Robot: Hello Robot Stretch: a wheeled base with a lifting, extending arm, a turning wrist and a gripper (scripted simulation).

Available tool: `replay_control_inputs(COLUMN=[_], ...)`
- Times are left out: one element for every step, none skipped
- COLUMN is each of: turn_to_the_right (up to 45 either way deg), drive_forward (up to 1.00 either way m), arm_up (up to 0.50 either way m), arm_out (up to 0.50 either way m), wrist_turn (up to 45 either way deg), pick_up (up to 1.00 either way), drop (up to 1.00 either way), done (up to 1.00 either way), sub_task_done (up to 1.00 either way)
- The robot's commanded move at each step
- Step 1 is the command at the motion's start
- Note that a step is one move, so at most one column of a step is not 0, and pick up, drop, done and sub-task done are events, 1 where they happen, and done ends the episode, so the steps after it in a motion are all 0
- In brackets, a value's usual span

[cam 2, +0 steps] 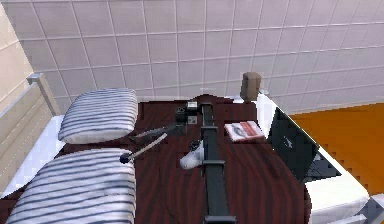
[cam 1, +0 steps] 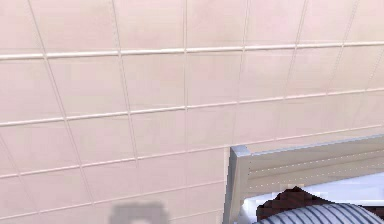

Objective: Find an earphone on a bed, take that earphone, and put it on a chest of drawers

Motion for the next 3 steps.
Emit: replay_control_inputs(turn_to_the_right=[0.0,0.0,0.0], drive_forward=[0.0,0.0,0.0], arm_up=[0.0,0.0,-0.3], arm_out=[0.0,0.0,0.0], wrist_turn=[45.0,45.0,0.0], pick_up=[0.0,0.0,0.0], drop=[0.0,0.0,0.0], done=[0.0,0.0,0.0], sub_task_done=[0.0,0.0,0.0])
